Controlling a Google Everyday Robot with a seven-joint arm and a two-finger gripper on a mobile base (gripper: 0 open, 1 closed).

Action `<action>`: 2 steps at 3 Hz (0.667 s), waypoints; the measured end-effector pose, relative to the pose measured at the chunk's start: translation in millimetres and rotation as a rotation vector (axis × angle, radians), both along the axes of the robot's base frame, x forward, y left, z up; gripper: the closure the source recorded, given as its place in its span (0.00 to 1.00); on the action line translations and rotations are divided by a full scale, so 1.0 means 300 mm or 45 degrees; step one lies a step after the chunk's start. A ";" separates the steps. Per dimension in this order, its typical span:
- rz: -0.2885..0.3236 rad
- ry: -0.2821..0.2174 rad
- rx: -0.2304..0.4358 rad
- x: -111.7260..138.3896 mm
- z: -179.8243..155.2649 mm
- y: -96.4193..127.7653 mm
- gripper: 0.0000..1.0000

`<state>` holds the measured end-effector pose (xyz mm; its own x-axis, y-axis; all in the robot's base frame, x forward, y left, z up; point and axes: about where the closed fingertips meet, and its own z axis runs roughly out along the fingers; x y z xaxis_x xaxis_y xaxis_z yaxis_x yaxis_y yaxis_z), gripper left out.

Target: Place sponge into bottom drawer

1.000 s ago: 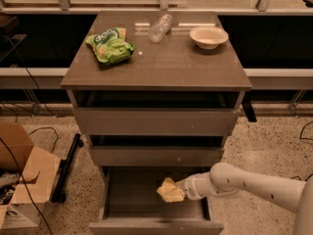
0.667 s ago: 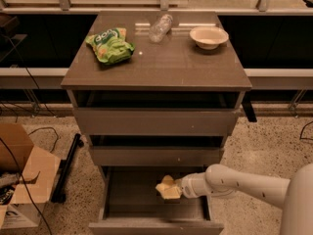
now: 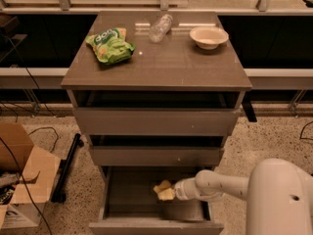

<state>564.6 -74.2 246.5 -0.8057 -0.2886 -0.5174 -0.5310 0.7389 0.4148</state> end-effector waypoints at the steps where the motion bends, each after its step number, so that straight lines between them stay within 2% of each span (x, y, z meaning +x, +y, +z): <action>1: -0.054 0.111 -0.008 -0.024 -0.155 0.019 0.56; 2: -0.117 0.229 -0.011 -0.084 -0.298 0.030 0.33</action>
Offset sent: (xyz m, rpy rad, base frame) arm -0.0468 0.0098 -0.1411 -0.0126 0.2929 -0.1589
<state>539.4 -65.2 157.2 -0.9079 -0.2135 -0.3606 -0.3793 0.7845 0.4906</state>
